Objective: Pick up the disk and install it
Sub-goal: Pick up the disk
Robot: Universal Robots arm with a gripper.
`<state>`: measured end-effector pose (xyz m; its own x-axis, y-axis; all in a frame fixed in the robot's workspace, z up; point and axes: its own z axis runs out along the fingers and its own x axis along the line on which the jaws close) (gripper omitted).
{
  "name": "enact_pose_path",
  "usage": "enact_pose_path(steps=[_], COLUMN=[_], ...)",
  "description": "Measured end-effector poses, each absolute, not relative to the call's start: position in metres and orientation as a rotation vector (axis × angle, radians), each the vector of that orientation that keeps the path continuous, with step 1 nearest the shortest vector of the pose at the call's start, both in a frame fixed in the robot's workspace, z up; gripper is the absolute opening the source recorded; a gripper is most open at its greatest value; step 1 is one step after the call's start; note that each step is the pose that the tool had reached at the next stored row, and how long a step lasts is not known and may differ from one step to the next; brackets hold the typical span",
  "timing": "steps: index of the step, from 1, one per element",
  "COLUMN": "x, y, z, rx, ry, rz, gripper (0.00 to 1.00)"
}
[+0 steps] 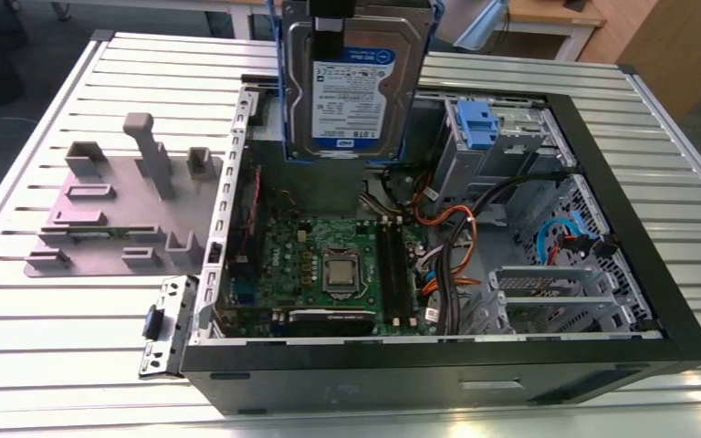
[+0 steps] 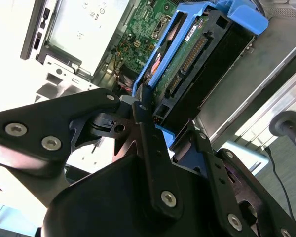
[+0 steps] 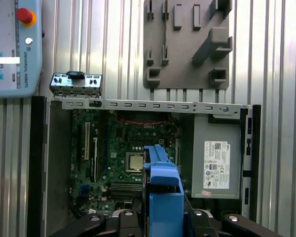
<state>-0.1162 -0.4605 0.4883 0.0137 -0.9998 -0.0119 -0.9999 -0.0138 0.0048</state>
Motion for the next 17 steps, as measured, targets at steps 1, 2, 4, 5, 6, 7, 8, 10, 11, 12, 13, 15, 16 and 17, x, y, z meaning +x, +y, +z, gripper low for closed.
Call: enact_pose_path(steps=[1,2,4,5,6,7,8,10,11,12,13,15,16,17], x=[-0.1160,-0.1158,-0.1152,-0.1150,-0.1148,-0.1146,-0.1144,-0.1140,-0.1138,-0.1136,-0.1135,-0.1131,-0.1129,-0.1127], y=[-0.4605,-0.4605,-0.4605,-0.4605,-0.4604,-0.4605,-0.4605,-0.4605,-0.4605,-0.4605,-0.4605,-0.4604,-0.4604,-0.4605], z=[0.4883,0.4883,0.4883,0.4882,0.4882,0.4882,0.4882,0.4882,0.4882,0.4882,0.4882,0.4882,0.4882,0.4882], rx=[-2.233,-2.233,-2.233,-2.233,-2.233,-2.233,-2.233,-2.234,-2.234,-2.234,-2.234,-2.234,-2.234,-2.234], ry=[2.203,2.203,2.203,2.203,2.203,2.203,2.203,2.203,2.203,2.203,2.203,2.203,2.203,2.203], rz=[0.018,0.018,0.018,0.018,0.018,0.018,0.018,0.018,0.017,0.017,0.017,0.017,0.017,0.017], gripper=[0.36,0.36,0.36,0.36,0.36,0.36,0.36,0.36,0.36,0.36,0.36,0.36,0.36,0.36])
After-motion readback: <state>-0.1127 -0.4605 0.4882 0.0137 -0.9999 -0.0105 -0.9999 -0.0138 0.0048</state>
